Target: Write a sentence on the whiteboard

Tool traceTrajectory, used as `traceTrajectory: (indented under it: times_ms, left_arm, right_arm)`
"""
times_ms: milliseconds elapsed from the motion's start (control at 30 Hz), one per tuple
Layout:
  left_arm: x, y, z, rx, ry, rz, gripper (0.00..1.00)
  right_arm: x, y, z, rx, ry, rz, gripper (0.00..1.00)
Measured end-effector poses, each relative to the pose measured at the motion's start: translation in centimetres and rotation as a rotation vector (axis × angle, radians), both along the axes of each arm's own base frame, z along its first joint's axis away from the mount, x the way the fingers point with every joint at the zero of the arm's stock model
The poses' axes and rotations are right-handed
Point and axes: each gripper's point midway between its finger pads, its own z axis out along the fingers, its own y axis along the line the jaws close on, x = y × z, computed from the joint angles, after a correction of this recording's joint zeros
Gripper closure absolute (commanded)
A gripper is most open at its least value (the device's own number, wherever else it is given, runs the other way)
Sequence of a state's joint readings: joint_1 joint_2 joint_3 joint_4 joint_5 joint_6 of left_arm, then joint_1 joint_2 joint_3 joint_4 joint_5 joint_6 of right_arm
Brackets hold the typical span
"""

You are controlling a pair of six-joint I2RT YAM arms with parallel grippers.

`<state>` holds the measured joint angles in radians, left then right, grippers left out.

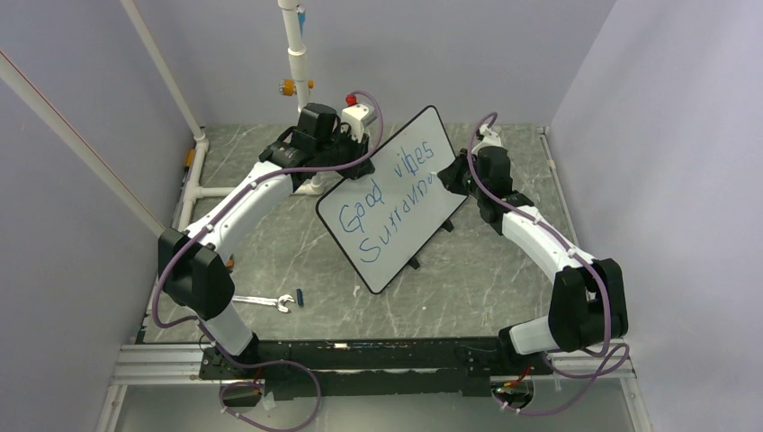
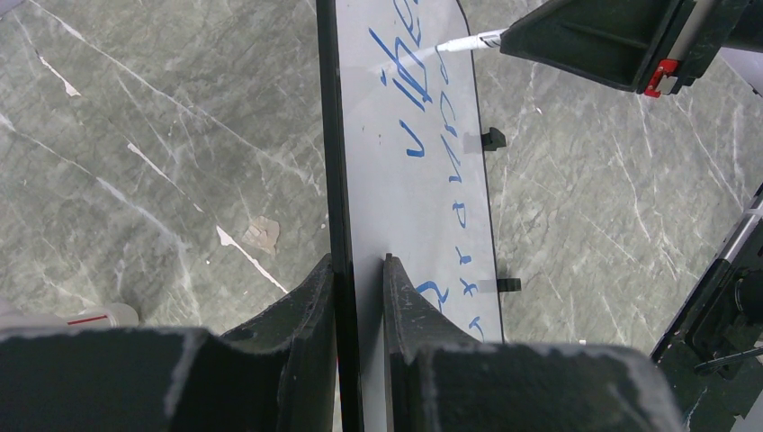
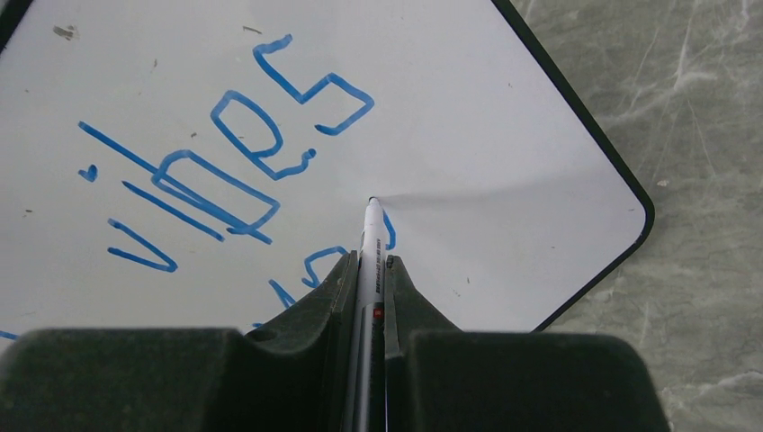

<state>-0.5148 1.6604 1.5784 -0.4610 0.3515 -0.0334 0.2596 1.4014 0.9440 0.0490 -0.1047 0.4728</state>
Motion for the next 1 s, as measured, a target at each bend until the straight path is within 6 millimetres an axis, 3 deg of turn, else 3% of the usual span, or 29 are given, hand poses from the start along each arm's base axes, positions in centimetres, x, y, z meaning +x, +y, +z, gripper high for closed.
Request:
traceTrajectory:
  times_ms: [533,1000]
  left_arm:
    - [0.0,0.0,0.0,-0.001,0.000,-0.001,1.00]
    - [0.0,0.1,-0.1,0.003,0.003,0.002,1.00]
  right_arm:
    - [0.4,0.3,0.9,0.016,-0.015,0.003,1.00]
    - [-0.5,-0.8,-2.1,-0.014,0.035,-0.035,1.00]
